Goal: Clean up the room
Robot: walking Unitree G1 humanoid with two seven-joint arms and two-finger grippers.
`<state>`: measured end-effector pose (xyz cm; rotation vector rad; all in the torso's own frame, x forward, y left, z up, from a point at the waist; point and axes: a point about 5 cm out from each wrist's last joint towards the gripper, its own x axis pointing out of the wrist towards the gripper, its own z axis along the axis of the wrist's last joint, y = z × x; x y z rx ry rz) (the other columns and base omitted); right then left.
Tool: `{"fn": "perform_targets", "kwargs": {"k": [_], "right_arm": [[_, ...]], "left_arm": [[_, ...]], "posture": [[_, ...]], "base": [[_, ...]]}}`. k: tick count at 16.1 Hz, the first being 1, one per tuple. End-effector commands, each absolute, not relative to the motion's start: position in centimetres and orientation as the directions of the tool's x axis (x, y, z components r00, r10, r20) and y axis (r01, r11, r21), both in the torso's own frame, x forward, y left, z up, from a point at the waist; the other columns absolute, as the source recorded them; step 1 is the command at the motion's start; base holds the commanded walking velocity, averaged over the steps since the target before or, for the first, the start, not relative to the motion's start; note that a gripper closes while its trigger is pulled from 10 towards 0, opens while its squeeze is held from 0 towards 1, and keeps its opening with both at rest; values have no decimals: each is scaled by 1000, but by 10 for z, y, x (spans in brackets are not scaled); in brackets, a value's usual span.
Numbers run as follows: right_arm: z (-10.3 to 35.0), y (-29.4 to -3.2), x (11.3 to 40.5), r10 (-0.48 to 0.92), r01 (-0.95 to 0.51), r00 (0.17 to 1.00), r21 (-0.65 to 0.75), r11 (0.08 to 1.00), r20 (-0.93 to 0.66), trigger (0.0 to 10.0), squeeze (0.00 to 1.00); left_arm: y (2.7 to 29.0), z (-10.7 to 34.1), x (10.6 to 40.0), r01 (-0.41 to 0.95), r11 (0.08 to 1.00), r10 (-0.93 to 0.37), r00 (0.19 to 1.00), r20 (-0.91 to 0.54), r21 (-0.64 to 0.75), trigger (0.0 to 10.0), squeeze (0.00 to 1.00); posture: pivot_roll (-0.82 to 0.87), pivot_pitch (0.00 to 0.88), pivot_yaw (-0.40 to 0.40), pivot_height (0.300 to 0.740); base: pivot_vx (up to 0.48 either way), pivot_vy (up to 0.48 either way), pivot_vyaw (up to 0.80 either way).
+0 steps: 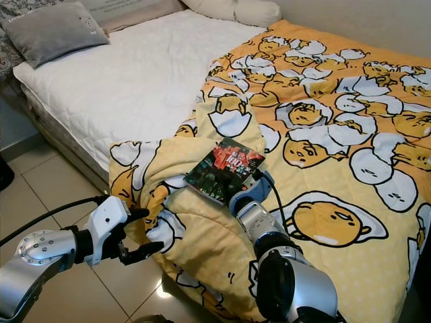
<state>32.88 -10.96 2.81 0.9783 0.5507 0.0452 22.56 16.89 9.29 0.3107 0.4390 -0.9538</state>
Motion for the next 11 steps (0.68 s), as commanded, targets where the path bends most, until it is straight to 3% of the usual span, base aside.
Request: {"fn": "perform_targets", "kwargs": {"k": [1, 2, 11], "right_arm": [[36, -107, 335, 270, 196, 877, 808, 556, -398, 1176, 0], [36, -104, 335, 272, 199, 877, 815, 545, -396, 0, 0], [37, -98, 334, 301, 178, 877, 834, 523, -376, 0, 0]], "left_arm": [[173, 95, 226, 827, 557, -702, 516, -490, 73, 10000, 1000], [173, 96, 227, 827, 558, -702, 517, -489, 74, 10000, 1000], [176, 97, 225, 820, 567, -697, 527, -486, 75, 10000, 1000]], "posture": [[54, 0, 30, 740], [58, 0, 30, 740], [95, 0, 29, 740]], "base": [[0, 0, 0], [0, 0, 0], [0, 0, 0]]}}
